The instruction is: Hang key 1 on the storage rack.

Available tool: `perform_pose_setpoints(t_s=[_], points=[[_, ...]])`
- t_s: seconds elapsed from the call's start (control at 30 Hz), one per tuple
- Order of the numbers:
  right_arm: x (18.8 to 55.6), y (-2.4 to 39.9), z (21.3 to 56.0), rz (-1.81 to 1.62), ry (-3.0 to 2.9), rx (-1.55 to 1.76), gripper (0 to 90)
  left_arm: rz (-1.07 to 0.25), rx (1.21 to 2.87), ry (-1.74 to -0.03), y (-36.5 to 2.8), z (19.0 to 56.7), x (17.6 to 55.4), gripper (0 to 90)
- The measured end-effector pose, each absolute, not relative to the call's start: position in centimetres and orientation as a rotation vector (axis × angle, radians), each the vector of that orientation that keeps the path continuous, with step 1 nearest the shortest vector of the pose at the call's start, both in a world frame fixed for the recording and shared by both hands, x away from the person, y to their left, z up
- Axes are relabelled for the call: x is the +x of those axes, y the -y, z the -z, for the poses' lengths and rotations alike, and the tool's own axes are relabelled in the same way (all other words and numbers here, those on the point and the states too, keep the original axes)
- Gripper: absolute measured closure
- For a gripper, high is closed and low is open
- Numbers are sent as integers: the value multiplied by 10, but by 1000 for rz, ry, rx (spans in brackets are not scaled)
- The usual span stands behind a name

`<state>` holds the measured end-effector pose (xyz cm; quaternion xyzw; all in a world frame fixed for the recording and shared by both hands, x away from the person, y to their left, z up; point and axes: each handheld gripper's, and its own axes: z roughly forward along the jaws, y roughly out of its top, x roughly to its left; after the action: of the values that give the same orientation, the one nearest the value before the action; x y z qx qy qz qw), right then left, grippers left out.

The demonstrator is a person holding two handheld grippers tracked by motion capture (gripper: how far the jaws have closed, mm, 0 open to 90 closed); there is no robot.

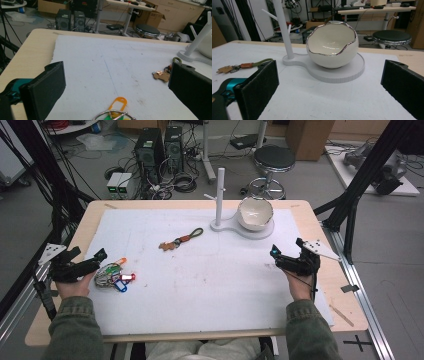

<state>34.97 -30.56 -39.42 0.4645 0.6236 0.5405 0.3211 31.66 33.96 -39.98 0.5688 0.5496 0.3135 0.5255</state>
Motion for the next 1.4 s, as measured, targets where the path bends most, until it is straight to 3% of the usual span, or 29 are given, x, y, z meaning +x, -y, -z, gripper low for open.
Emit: perform_pose_setpoints(t_s=[1.4], points=[[351, 304, 396, -1425, -1675, 1214, 4, -616, 1660, -1162, -260, 360, 389, 17]])
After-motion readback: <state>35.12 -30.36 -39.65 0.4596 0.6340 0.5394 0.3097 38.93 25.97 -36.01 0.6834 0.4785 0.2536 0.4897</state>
